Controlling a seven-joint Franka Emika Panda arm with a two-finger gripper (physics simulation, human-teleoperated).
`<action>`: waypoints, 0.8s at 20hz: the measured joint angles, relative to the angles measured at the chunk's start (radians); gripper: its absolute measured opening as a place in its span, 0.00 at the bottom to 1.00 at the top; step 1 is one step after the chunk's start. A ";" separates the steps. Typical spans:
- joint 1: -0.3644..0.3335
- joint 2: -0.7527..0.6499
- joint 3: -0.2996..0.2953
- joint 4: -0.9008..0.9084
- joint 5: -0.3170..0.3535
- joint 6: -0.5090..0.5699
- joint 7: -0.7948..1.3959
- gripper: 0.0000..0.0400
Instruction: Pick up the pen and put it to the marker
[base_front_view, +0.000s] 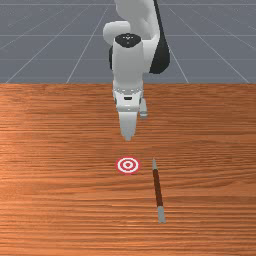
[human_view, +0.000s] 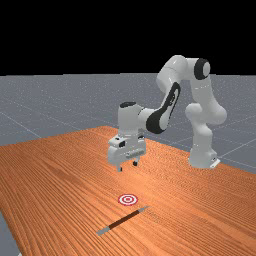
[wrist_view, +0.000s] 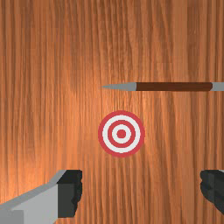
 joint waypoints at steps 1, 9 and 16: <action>0.000 0.000 0.000 0.000 0.000 0.000 0.000 0.61; 0.005 0.002 -0.005 0.001 0.003 0.001 0.032 0.01; -0.002 0.021 0.002 0.024 -0.001 -0.013 -0.011 0.00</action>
